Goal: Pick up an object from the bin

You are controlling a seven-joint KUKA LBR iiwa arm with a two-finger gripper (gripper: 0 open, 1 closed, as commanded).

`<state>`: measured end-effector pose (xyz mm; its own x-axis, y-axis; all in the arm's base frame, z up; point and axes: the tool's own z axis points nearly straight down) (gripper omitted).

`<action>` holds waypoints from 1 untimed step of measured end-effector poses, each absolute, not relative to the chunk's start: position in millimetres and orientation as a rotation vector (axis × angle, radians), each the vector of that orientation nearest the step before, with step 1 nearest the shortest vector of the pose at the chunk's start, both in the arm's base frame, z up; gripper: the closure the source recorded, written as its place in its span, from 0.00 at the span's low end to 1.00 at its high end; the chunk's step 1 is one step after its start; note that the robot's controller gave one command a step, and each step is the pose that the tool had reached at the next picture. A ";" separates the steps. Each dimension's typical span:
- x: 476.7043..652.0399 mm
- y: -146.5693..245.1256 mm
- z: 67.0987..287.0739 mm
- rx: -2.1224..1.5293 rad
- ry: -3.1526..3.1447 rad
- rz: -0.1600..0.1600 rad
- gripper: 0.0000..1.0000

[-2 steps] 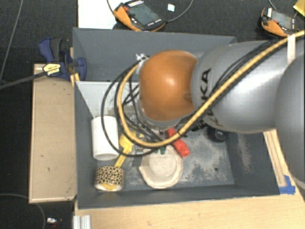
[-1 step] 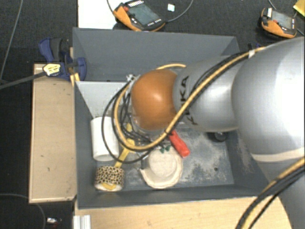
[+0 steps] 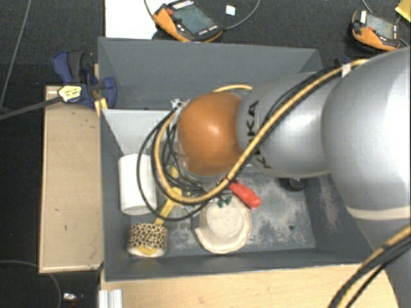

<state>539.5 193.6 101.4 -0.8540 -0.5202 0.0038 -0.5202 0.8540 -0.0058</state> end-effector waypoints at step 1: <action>549.5 181.5 77.8 0.847 -3.027 0.031 0.00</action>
Offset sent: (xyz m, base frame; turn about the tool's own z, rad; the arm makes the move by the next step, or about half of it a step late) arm 0.0281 -0.0177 -0.0314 -0.5543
